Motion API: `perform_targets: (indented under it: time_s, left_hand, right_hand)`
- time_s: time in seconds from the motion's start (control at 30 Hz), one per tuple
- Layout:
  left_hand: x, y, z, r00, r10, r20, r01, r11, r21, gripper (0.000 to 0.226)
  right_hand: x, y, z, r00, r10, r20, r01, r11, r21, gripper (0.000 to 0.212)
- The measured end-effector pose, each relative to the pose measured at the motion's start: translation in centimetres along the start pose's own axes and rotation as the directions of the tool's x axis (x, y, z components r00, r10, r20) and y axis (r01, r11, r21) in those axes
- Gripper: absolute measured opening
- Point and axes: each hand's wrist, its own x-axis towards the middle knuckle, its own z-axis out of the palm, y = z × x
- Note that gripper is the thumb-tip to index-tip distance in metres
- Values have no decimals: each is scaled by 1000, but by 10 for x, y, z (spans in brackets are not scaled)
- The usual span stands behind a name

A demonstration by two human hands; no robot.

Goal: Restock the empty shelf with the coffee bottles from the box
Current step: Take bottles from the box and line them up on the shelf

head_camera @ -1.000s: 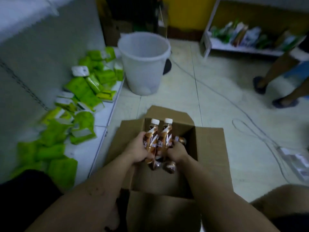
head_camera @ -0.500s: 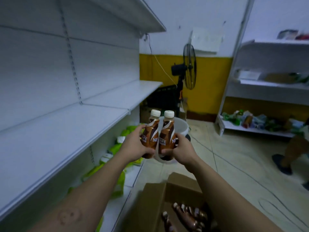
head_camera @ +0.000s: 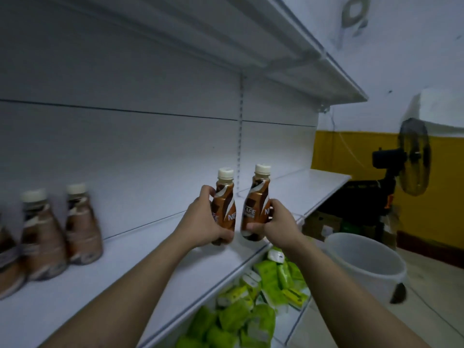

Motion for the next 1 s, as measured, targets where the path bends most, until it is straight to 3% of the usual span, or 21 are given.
perform_targets:
  time_s: [0.33, 0.43, 0.5, 0.57, 0.63, 0.8, 0.9, 1.0]
  left_hand:
    - [-13, -74, -58, 959, -255, -127, 273, 949, 160, 94]
    - [-8, -82, -76, 950, -298, -88, 311, 918, 246, 94]
    - [-1, -81, -94, 947, -321, -27, 320, 923, 215, 98]
    - [7, -72, -117, 952, -306, 14, 303, 947, 110, 107]
    - [14, -60, -137, 969, -245, 2, 244, 964, 111, 100]
    - [27, -57, -147, 993, -121, -10, 119, 952, 282, 50]
    - [28, -64, -158, 989, -121, -87, 146, 903, 403, 49]
    - [26, -69, -171, 979, -90, -185, 183, 793, 581, 48]
  right_hand:
    - [20, -2, 123, 967, 4, 256, -19, 998, 55, 62]
    - [27, -6, 139, 959, -21, 284, 16, 1000, 19, 58]
    - [31, -10, 148, 956, -40, 291, 46, 999, -14, 57]
    - [34, -12, 156, 953, -54, 297, 71, 996, -49, 55]
    - [35, -13, 162, 949, -64, 309, 91, 993, -74, 52]
    - [43, -19, 172, 941, -51, 335, 113, 979, -167, 58]
    - [53, -25, 182, 932, 3, 362, 80, 974, -212, 60]
    - [60, -33, 197, 925, 29, 380, 67, 970, -235, 56]
